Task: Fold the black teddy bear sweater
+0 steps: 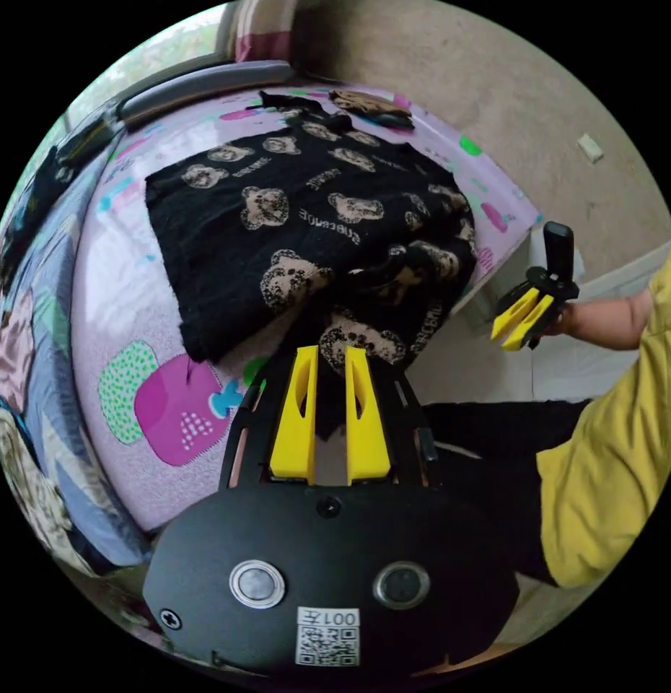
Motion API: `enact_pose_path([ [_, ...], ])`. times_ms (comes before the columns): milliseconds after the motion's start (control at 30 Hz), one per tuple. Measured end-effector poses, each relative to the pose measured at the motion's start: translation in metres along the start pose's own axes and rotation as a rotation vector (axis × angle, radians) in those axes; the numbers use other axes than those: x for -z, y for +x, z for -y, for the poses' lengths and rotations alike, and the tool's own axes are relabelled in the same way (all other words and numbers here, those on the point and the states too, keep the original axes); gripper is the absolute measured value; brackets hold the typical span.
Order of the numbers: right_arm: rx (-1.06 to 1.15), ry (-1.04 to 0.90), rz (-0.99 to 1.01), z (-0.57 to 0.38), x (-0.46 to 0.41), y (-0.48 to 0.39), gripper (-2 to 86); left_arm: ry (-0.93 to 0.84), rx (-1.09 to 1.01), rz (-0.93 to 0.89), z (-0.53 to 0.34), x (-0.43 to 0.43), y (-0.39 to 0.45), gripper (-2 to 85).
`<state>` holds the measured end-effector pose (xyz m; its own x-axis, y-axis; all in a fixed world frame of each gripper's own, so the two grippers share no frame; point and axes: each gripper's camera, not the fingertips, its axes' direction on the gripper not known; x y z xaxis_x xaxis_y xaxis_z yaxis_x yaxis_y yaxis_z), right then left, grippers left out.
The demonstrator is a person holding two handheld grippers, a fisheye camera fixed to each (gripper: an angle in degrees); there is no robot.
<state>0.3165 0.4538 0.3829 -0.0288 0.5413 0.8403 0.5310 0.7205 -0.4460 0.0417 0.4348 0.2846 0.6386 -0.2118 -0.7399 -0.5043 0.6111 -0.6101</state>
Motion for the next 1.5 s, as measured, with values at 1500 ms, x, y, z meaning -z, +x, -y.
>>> enact_pose_path([
  [1500,-0.579,0.659,0.380,-0.144,-0.221,0.209,4.5,-0.373,0.116,-0.834,-0.050,-0.225,-0.096,-1.2],
])
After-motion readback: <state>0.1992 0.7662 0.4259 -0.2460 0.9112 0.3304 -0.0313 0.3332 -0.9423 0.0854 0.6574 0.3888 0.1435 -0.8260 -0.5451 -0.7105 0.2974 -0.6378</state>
